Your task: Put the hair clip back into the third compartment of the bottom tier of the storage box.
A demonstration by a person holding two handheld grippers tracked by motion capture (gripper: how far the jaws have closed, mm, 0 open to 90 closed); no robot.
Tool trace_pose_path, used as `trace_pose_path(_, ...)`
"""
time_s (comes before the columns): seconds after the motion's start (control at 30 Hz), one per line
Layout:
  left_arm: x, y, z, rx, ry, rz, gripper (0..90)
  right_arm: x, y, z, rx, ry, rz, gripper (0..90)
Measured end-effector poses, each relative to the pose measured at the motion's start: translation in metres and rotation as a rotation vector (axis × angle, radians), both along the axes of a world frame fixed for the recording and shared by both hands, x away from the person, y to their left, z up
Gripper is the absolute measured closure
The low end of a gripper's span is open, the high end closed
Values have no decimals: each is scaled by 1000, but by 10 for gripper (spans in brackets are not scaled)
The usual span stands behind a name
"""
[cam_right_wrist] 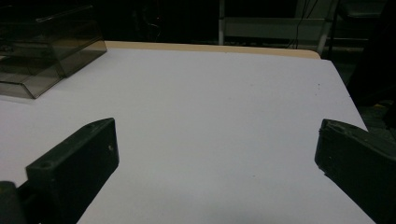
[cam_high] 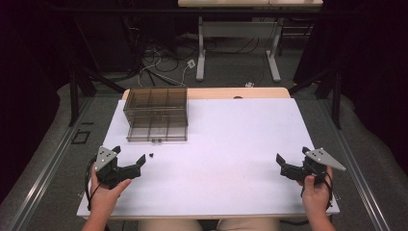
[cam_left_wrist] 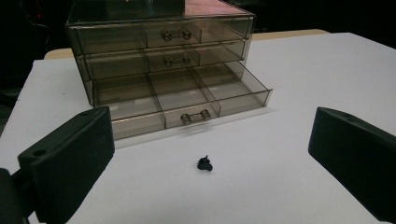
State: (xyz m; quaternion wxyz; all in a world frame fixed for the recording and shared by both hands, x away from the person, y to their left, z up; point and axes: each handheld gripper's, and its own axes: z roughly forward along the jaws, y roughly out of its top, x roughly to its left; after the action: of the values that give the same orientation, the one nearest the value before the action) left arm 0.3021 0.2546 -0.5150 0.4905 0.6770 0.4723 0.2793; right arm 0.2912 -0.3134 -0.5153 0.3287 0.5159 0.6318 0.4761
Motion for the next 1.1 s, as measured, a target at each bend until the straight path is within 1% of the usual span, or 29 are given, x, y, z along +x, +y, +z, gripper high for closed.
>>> trace_pose_path(0.03,0,0,0,-1,3,1,3,0,0,0,0,0,0,0)
trace_pose_path(0.07,0,-1,0,0,4,-1,3,0,0,0,-14,5,8,0)
trace_pose_path(0.1,0,-1,1,1,6,-3,3,0,0,0,-14,5,8,0)
trace_pose_path(0.13,0,-2,1,-1,6,-4,3,0,2,-1,-24,5,4,0)
trace_pose_path(0.17,0,-3,1,2,10,-7,3,0,3,-1,-22,9,7,0)
trace_pose_path(0.2,0,-4,2,-4,11,-9,3,0,2,-1,-35,13,10,0)
trace_pose_path(0.23,1,-5,3,-4,13,-14,3,0,2,-1,-35,13,10,0)
trace_pose_path(0.27,2,-6,4,-3,10,-13,4,1,3,-2,-32,9,14,0)
trace_pose_path(0.33,3,-8,7,1,5,-11,4,1,4,-4,-40,21,26,0)
trace_pose_path(0.4,4,-10,11,-3,6,-8,5,1,5,-4,-41,24,23,0)
trace_pose_path(0.5,8,-13,16,-19,17,-6,8,1,5,-4,-34,28,27,0)
trace_pose_path(0.53,9,-13,18,-17,15,-6,10,0,5,-4,-32,31,24,0)
trace_pose_path(0.57,10,-14,20,-18,15,-6,11,1,6,-5,-25,24,25,0)
trace_pose_path(0.73,18,-18,27,-7,19,-3,20,0,8,-4,-35,31,31,0)
trace_pose_path(0.8,21,-20,28,3,19,1,29,0,8,-4,-35,35,31,0)
trace_pose_path(0.93,27,-21,30,8,23,2,39,0,7,-5,-36,36,32,0)
trace_pose_path(1.1,33,-22,31,10,32,11,89,0,7,-5,-34,33,31,0)
